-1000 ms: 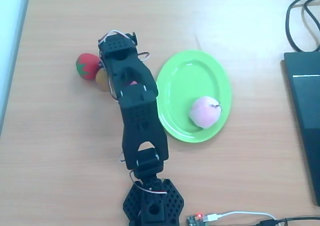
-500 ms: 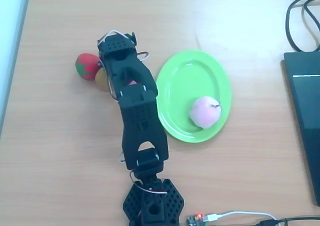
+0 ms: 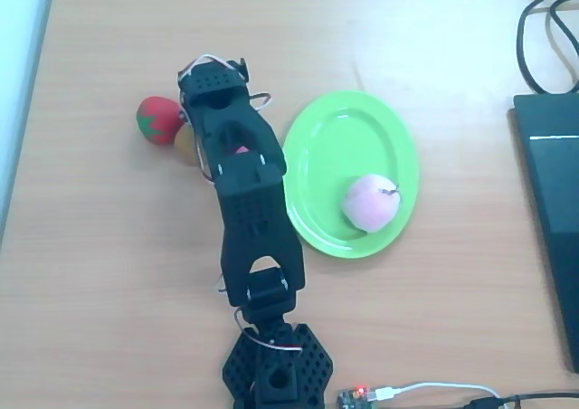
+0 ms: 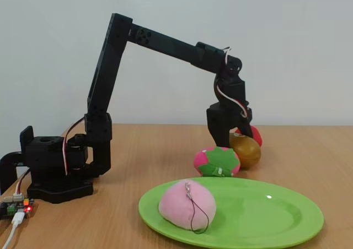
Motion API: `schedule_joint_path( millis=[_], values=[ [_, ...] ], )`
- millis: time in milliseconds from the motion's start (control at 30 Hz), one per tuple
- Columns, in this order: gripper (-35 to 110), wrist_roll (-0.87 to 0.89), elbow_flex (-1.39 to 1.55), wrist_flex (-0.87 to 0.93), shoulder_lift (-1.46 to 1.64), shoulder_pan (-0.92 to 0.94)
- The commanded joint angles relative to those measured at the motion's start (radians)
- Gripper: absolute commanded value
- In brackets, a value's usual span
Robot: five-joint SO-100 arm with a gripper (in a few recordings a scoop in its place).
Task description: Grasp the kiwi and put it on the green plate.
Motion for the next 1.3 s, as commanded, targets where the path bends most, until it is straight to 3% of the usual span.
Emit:
schedule_joint_path(
  millis=[0,633,1267],
  values=[
    [32,-0.005,-0.026,0.020,0.071,0.011],
    [32,-0.008,-0.225,0.069,0.130,0.092],
    [32,-0.020,-0.057,0.069,0.299,0.342]
  ],
)
